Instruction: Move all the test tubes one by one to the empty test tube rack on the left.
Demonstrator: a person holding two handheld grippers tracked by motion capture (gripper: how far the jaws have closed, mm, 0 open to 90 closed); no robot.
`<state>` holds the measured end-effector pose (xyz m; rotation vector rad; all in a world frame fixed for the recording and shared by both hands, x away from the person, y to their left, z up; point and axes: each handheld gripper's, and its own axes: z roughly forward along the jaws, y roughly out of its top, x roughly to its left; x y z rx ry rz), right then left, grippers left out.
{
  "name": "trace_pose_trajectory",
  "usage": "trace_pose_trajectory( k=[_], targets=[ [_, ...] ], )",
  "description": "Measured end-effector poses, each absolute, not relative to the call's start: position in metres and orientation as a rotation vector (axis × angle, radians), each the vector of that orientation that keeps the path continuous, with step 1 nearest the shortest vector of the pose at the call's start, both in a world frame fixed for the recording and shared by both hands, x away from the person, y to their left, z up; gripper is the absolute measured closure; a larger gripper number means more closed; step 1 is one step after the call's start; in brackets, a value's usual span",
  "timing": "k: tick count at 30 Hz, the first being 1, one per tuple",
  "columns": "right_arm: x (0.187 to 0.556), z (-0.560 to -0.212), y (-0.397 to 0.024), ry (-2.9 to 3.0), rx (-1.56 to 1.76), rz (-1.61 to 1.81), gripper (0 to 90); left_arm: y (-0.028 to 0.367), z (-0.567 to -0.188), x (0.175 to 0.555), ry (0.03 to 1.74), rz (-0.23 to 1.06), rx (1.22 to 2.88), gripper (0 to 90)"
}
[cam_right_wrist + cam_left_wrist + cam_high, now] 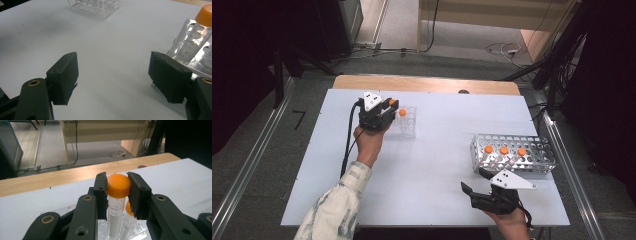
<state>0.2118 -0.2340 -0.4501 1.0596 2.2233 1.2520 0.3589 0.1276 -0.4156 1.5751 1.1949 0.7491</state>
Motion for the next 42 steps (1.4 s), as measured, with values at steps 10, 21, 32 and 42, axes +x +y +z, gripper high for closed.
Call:
trace_pose_trajectory(
  k=[10, 21, 32, 42],
  targets=[
    [0.211, -0.451, -0.233, 2.226, 1.056, 1.246, 22.5, 0.126, -0.427, 0.360, 1.218, 0.733, 1.587, 69.5],
    [0.211, -0.451, -0.234, 2.222, 1.063, 1.243, 22.5, 0.128, -0.425, 0.357, 1.217, 0.720, 1.576, 59.8],
    [0.211, -0.448, -0.262, 2.119, 1.133, 1.223, 24.2, 0.130, -0.420, 0.330, 1.182, 0.681, 1.555, 41.4],
    [0.211, -0.446, -0.298, 1.977, 1.237, 1.171, 24.8, 0.129, -0.432, 0.298, 1.155, 0.666, 1.568, 28.8]
  ],
)
